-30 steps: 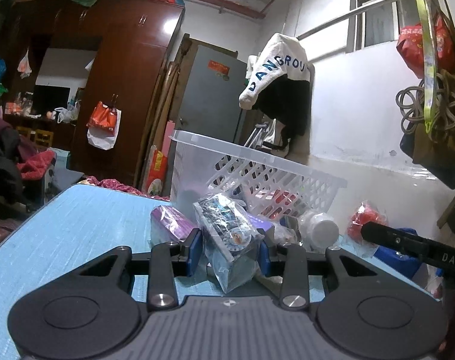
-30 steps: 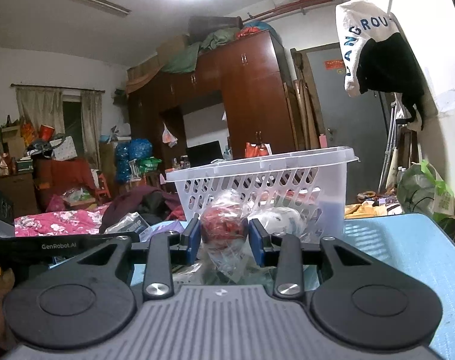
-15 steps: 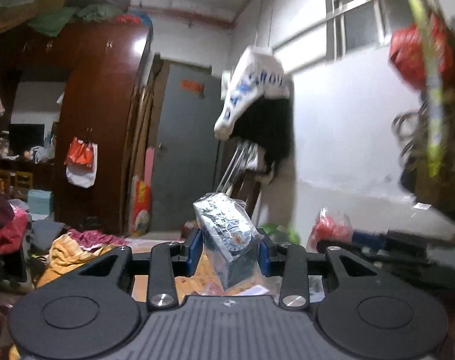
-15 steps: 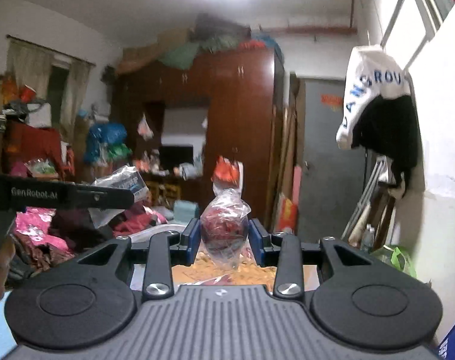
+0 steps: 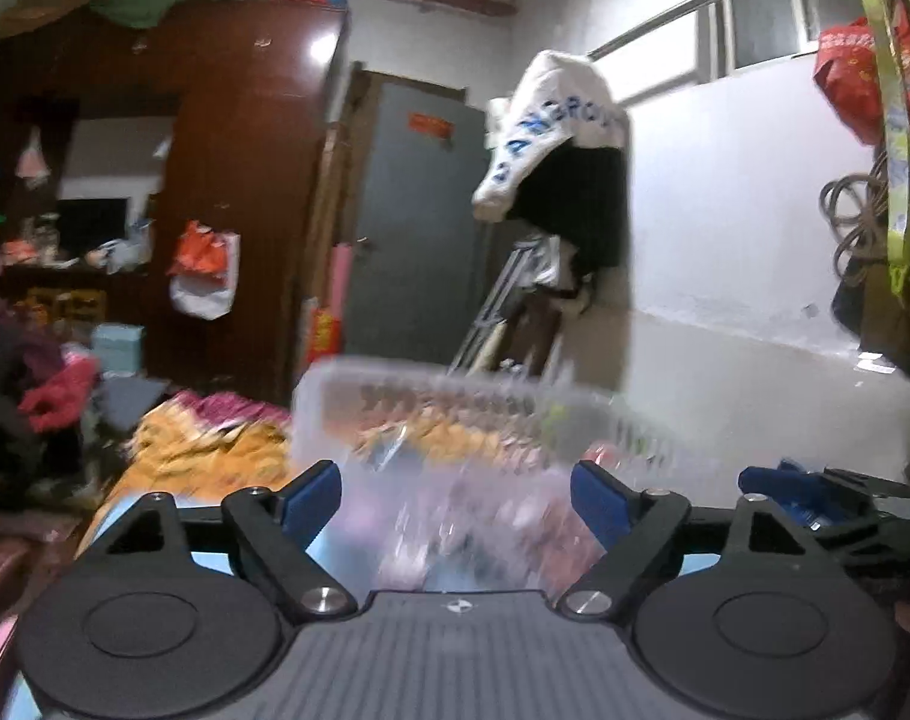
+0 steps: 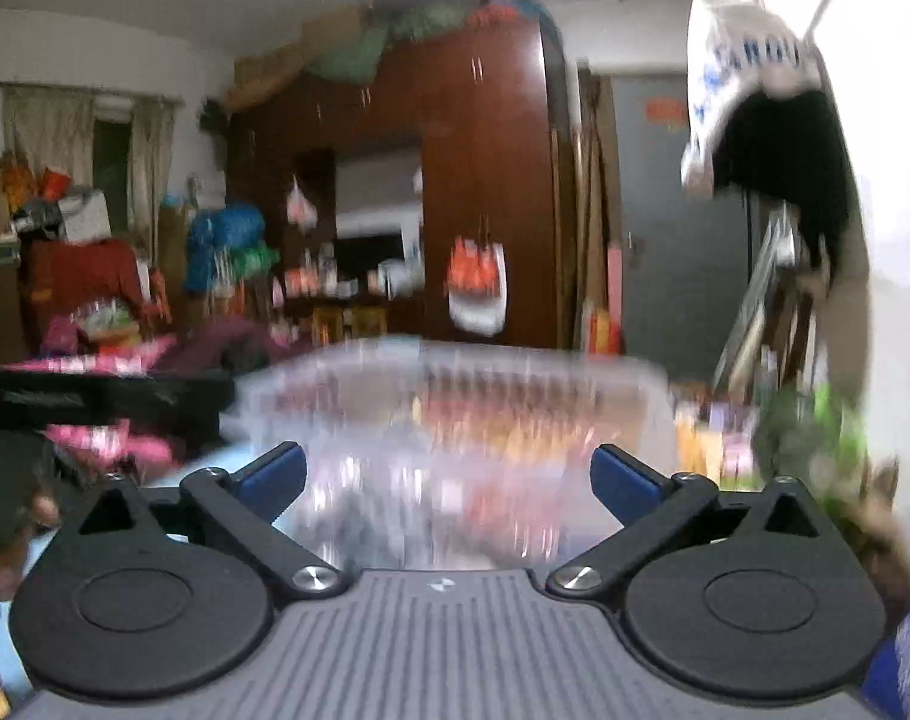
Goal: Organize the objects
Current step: 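Grasp the white wrapped roll with the right tool while the left grasps the purple box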
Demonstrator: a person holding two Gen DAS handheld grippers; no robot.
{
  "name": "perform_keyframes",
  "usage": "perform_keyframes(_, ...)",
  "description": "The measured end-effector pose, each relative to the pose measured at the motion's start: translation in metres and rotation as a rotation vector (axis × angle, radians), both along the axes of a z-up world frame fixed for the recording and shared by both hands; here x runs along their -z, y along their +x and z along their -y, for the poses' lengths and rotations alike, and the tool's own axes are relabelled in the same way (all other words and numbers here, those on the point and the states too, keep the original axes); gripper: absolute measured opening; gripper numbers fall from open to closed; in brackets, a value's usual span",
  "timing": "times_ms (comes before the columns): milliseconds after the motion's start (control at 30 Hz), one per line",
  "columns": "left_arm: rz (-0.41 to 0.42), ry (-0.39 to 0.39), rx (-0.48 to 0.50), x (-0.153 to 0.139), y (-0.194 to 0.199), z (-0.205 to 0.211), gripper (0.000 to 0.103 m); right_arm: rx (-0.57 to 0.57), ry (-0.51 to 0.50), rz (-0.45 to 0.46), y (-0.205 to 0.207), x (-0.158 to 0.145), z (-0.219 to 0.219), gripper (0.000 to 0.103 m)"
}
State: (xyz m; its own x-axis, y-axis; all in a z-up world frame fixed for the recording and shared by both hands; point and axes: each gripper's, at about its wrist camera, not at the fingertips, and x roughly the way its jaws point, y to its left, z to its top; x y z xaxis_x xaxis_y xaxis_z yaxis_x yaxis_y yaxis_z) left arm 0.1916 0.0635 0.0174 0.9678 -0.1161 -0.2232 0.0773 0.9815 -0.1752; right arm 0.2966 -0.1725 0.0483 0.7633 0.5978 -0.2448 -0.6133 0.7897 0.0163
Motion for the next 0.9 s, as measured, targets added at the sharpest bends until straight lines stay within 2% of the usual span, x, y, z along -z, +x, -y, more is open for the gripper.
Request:
perform_keyframes(133,-0.121,-0.073,0.013,0.038,-0.002,-0.002,0.087,0.008,-0.059,-0.07,0.011,0.025,-0.009,0.103)
perform_keyframes(267,-0.159,-0.074,-0.012,0.056,0.001,-0.002,0.087,0.014,-0.072,-0.138,0.025,0.033,-0.015,0.103)
perform_keyframes(300,-0.157,-0.066,-0.012,0.056,0.0,-0.001,0.087,0.013,-0.073,-0.14,0.025,0.034,-0.015,0.103)
perform_keyframes(367,-0.162,-0.037,-0.009,0.056,-0.002,0.003,0.087,-0.004,-0.062,-0.154,0.025,0.037,-0.013,0.096)
perform_keyframes(400,-0.164,-0.017,-0.012,0.056,-0.002,0.006,0.087,-0.019,-0.053,-0.164,0.023,0.039,-0.011,0.085)
perform_keyframes(533,-0.167,0.04,-0.023,0.055,-0.005,0.018,0.087,-0.029,-0.004,-0.171,0.014,0.041,0.003,0.082)
perform_keyframes(800,-0.17,0.134,-0.055,0.057,-0.008,0.036,0.087,-0.044,0.17,-0.129,-0.016,0.042,0.044,0.083)
perform_keyframes(833,-0.17,0.152,-0.06,0.058,-0.008,0.038,0.086,-0.041,0.17,-0.12,-0.018,0.041,0.045,0.083)
perform_keyframes(900,-0.17,0.167,-0.054,0.058,-0.01,0.04,0.067,-0.029,0.154,-0.101,-0.02,0.04,0.043,0.083)
